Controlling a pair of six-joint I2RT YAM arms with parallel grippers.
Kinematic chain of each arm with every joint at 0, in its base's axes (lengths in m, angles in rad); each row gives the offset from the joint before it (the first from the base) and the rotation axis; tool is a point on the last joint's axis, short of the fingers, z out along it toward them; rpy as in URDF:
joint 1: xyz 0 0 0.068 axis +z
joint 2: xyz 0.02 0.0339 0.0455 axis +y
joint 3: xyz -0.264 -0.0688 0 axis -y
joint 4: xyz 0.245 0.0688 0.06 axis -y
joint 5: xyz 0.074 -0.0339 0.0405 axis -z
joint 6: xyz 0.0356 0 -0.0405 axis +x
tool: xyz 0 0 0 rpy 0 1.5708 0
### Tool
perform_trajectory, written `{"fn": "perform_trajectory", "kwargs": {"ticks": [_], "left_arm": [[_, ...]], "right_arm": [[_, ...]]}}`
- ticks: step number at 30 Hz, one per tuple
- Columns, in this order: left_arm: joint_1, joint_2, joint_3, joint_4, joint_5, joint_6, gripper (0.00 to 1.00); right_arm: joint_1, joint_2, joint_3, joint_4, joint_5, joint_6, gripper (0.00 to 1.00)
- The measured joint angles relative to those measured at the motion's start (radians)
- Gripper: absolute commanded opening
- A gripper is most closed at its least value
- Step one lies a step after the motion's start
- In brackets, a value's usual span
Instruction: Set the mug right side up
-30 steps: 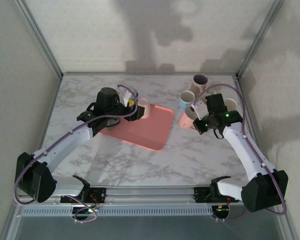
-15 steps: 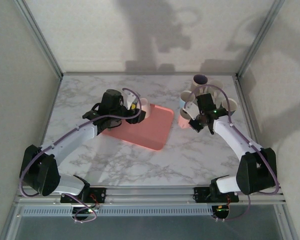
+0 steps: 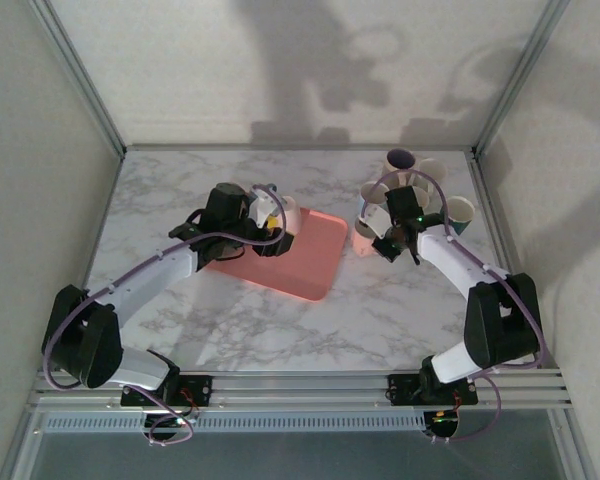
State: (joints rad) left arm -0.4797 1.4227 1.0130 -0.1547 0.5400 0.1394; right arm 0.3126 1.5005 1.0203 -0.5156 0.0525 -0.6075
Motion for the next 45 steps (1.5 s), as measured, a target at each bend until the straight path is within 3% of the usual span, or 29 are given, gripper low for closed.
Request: {"fn": "perform_trajectory", "kwargs": {"ticks": [3,7,16,25,28,30,32,39,45], "left_arm": [[0.0,0.011,0.0,0.0,-0.001,0.0,0.68],[0.0,0.014,-0.002,0.001,-0.004,0.0,0.68],[0.0,0.013,-0.032,0.008,-0.01,-0.003,0.68],[0.005,-0.014,-0.041,0.024,-0.055,-0.07,0.68],[0.01,-0.022,-0.041,0.032,-0.07,-0.119,0.68],[0.011,-0.026,-0.041,0.042,-0.081,-0.156,0.68],[0.014,-0.029,-0.041,0.049,-0.092,-0.198,0.67],[0.053,-0.036,-0.041,0.048,-0.092,-0.335,0.67],[0.126,-0.089,-0.058,0.041,-0.08,-0.402,0.67]], "right_arm": [[0.002,0.003,0.0,0.009,0.0,-0.002,0.1],[0.003,0.006,-0.001,0.014,0.0,-0.003,0.27],[0.007,-0.026,-0.024,0.043,0.0,0.023,0.42],[0.009,-0.297,-0.041,-0.037,-0.078,0.129,0.6],[0.009,-0.388,-0.034,-0.067,-0.124,0.231,0.63],[0.009,-0.409,-0.01,-0.099,-0.15,0.316,0.7],[0.009,-0.398,0.035,-0.137,-0.177,0.414,0.7],[0.025,-0.221,0.185,-0.171,-0.335,0.803,0.68],[0.143,0.026,0.302,-0.093,-0.394,1.134,0.7]]}}
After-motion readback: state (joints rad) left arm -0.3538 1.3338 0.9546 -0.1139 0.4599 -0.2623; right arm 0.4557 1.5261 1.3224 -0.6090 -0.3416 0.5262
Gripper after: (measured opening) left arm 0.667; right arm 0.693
